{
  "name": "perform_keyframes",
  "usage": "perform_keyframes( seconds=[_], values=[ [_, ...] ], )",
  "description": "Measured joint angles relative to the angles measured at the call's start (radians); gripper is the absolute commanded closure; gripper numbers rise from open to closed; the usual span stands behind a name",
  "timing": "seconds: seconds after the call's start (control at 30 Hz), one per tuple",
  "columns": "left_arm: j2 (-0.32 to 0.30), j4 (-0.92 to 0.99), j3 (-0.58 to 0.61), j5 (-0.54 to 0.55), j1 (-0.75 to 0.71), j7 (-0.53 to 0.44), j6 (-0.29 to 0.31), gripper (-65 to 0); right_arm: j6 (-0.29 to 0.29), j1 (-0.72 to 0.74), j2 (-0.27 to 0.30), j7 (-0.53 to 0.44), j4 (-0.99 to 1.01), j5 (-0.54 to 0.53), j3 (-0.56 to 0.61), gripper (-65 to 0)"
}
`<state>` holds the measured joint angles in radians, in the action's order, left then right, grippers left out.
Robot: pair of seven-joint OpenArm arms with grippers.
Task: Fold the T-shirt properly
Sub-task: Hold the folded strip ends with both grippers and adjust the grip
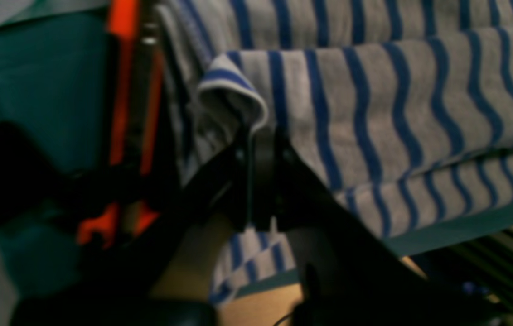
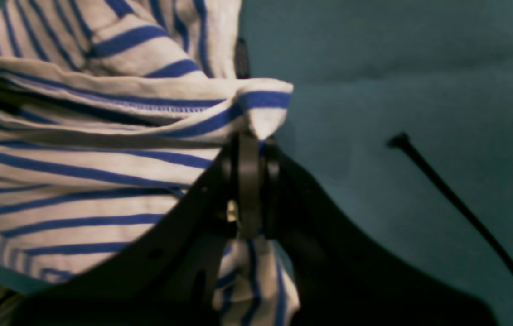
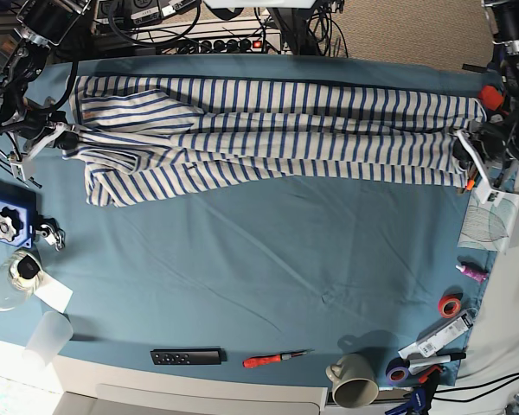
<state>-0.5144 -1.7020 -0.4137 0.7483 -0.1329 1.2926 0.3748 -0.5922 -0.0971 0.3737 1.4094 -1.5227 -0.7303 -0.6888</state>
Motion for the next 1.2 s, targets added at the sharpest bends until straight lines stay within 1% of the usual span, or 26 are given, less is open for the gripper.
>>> perform_keyframes(
  seconds=[0.07,0.17,0.3,0.33,0.4,0.43,0.47,0.5,0.53,0.57,0.63,0.73,0.83,0.9,0.93,1.07,1.2],
  values=[
    [0.025,0.0,0.0,-0.003,0.0,-0.003,0.0,0.0,0.0,0.0,-0.008,0.0,0.0,0.031,0.0,0.0],
    [0.053,0.0,0.0,-0.014,0.0,-0.003,0.0,0.0,0.0,0.0,-0.008,0.0,0.0,0.031,0.0,0.0],
    [0.06,0.0,0.0,-0.098,0.0,-0.007,0.001,0.0,0.0,0.0,-0.008,0.0,-0.001,0.031,0.0,0.0],
    [0.06,0.0,0.0,-0.108,0.0,-0.007,0.0,-2.9,0.0,0.0,-0.008,0.0,-0.001,0.031,0.0,-2.2],
    [0.06,0.0,0.0,-0.116,0.0,-0.007,0.0,-13.8,0.0,0.0,-0.008,-0.001,-0.001,0.024,0.0,-10.2],
    [0.06,0.0,0.0,-0.119,0.0,-0.007,0.0,-18.0,0.0,0.0,-0.008,0.0,-0.001,0.024,0.0,-14.7],
    [0.06,0.0,0.0,-0.119,0.0,-0.006,0.0,-20.8,0.0,0.0,-0.008,0.0,-0.001,0.026,0.0,-19.2],
    [0.06,0.0,0.0,-0.118,0.0,-0.007,0.0,-22.2,0.0,0.0,-0.008,0.0,-0.001,0.026,0.0,-22.7],
    [0.06,0.0,0.0,-0.116,0.0,-0.007,-0.002,-22.4,0.0,0.0,-0.008,0.0,-0.001,0.026,0.0,-24.5],
    [0.06,0.0,0.0,-0.117,0.0,-0.007,-0.025,-22.4,0.0,0.0,-0.008,0.0,-0.001,0.026,0.0,-24.8],
    [0.061,0.0,0.0,-0.142,0.0,-0.008,-0.038,-22.4,0.0,0.0,-0.008,0.0,-0.001,0.026,0.0,-24.8],
    [0.061,-0.001,0.0,-0.169,0.0,-0.011,-0.038,-22.6,0.0,0.0,-0.008,0.0,-0.001,0.026,0.0,-24.8],
    [0.063,-0.001,0.0,-0.173,-0.002,-0.029,-0.038,-26.5,0.0,0.0,-0.008,0.0,-0.001,0.026,0.0,-24.8],
    [0.063,-0.002,0.0,-0.191,-0.006,-0.038,-0.04,-27.8,0.0,0.0,-0.008,0.0,-0.001,0.026,0.0,-24.8],
    [0.063,-0.004,0.0,-0.2,-0.014,-0.051,-0.053,-28.3,0.0,0.0,-0.008,0.0,-0.001,0.026,0.0,-24.8],
    [0.062,-0.01,-0.002,-0.218,-0.074,-0.172,-0.052,-29.5,0.0,0.0,-0.008,0.0,-0.001,0.026,0.0,-24.8],
    [0.056,0.0,-0.004,-0.206,-0.105,-0.208,-0.051,-29.5,0.001,0.0,-0.008,0.0,-0.001,0.025,0.0,-24.8]
  ],
)
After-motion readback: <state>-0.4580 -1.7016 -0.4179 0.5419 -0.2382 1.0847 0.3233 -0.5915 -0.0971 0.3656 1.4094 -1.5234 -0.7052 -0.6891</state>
